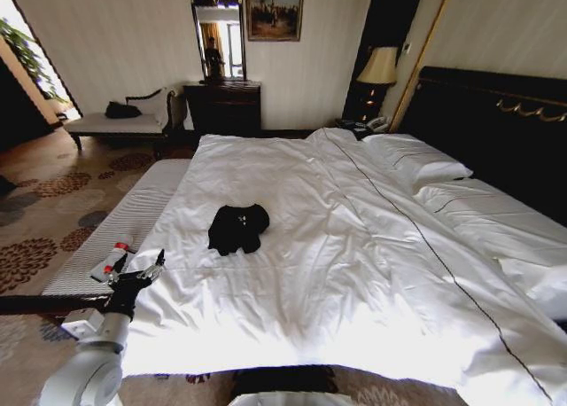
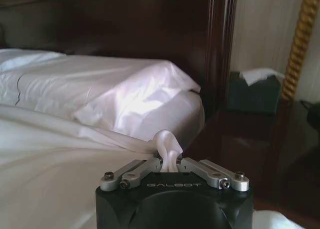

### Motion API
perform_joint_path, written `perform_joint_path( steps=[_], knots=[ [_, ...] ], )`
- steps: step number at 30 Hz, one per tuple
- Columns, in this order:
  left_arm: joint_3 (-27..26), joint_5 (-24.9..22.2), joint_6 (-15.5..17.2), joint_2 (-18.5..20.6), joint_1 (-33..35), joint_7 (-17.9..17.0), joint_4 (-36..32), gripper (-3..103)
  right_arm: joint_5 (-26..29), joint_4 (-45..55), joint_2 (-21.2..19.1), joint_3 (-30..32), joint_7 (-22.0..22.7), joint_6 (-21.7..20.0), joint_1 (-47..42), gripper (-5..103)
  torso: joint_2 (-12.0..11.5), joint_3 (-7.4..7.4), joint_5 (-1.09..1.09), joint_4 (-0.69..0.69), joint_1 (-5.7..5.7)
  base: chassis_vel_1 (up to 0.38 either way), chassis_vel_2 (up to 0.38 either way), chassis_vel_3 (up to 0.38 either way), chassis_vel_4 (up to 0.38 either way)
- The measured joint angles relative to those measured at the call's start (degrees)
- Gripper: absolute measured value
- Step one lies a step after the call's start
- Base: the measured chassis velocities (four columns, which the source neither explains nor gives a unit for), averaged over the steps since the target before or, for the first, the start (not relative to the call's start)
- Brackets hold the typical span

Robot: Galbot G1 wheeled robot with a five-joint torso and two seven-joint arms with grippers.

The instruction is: Fold the clothes on the bed.

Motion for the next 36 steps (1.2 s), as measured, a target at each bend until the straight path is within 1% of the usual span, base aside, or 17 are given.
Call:
perform_joint_path(
  steps=[4,6,10,16,18,19,20,21,22,23,26,28,29,30,31,33,36],
  knots=[
    [-0.09,0.0,-0.02,0.01,0.23,0.01,0.11,100,1.14,-6.67,-5.8,-0.76,-0.1,1.77,3.26,1,0.0,0.0,0.01,0.05,0.01,0.0,0.0,0.0,0.0],
    [-0.1,0.0,-0.03,0.0,0.24,0.01,0.14,100,1.11,-7.65,-6.55,-0.86,-0.11,1.78,3.71,1,0.0,0.0,0.0,0.06,0.01,0.0,0.0,0.0,0.0],
    [-0.11,0.02,-0.07,-0.16,0.28,0.01,0.16,100,0.12,-8.97,-6.9,-1.31,-0.24,1.87,3.94,1,0.0,0.0,0.0,0.07,0.01,0.0,0.0,0.0,0.0],
    [-0.22,0.06,-0.16,-0.29,0.64,0.01,0.13,100,-2.29,-11.08,-5.44,-2.58,-0.44,2.39,3.94,1,0.0,0.0,0.01,0.08,0.0,0.0,0.0,0.0,0.0],
    [-0.3,0.07,-0.17,-0.16,0.68,0.01,-0.06,100,-2.31,-10.33,-4.42,-2.84,-0.74,2.66,3.66,-2,0.0,0.0,0.0,0.02,0.01,0.0,0.0,0.0,0.0],
    [-0.31,0.07,-0.17,-0.12,0.67,0.01,-0.16,100,-2.19,-9.68,-4.03,-2.84,-0.77,2.72,3.51,3,0.0,0.0,-0.01,0.0,0.0,0.0,0.0,0.0,0.0],
    [-0.31,0.07,-0.17,-0.12,0.67,0.01,-0.16,100,-2.19,-9.68,-4.03,-2.84,-0.77,2.72,3.51,3,0.0,0.0,-0.01,0.0,0.0,0.0,0.0,0.0,0.0],
    [-0.32,0.06,-0.17,-0.06,0.61,0.01,-0.28,100,-2.01,-8.88,-3.63,-2.84,-0.76,2.73,3.35,8,0.0,0.0,-0.04,-0.03,0.0,0.0,0.0,0.0,0.0],
    [-0.33,0.05,-0.16,0.01,0.57,0.01,-0.38,100,-1.72,-7.89,-3.2,-2.8,-0.73,2.73,3.13,8,0.01,0.0,-0.04,-0.04,0.0,0.0,0.0,0.0,0.0],
    [-0.35,0.02,-0.13,0.07,0.55,0.01,-0.51,100,-1.34,-6.33,-2.63,-2.65,-0.71,2.69,2.7,13,0.01,0.0,-0.04,-0.05,0.0,0.0,0.0,0.0,0.0],
    [-0.37,0.01,-0.11,0.1,0.55,0.0,-0.63,100,-0.9,-4.34,-1.99,-2.29,-0.68,2.53,2.03,24,0.02,-0.01,-0.04,-0.04,-0.01,0.0,0.0,0.0,0.0],
    [-0.37,0.01,-0.1,0.09,0.68,0.0,-0.76,100,-0.4,-2.39,-1.43,-2.04,-0.67,2.35,1.01,35,0.01,0.0,-0.03,0.04,-0.01,0.0,0.0,0.0,0.0],
    [-0.37,0.01,-0.1,0.09,0.81,0.0,-0.89,100,-0.27,-1.23,-1.02,-1.84,-0.77,2.31,0.18,35,0.01,0.0,-0.02,0.05,0.0,0.0,0.0,0.0,0.0],
    [-0.38,0.01,-0.1,0.07,0.88,0.0,-0.98,100,-0.19,-0.55,-0.75,-1.63,-0.83,2.29,-0.34,41,0.01,0.0,-0.01,0.05,0.0,0.0,0.0,0.0,0.0],
    [-0.38,0.01,-0.1,0.07,0.88,0.0,-0.98,100,-0.19,-0.55,-0.75,-1.63,-0.83,2.29,-0.34,41,0.01,0.0,-0.01,0.05,0.0,0.0,0.0,0.0,0.0],
    [-0.39,0.01,-0.1,0.07,0.97,0.01,-1.05,100,0.01,0.5,-0.31,-0.99,-0.86,2.26,-1.15,51,0.01,0.0,-0.03,0.04,0.0,0.0,0.0,0.0,0.0],
    [-0.39,0.02,-0.12,0.08,1.03,0.02,-1.05,100,0.17,1.3,0.06,-0.43,-0.86,2.26,-1.76,57,0.01,0.0,-0.03,0.04,0.0,0.0,0.0,0.0,0.0]
  ],
)
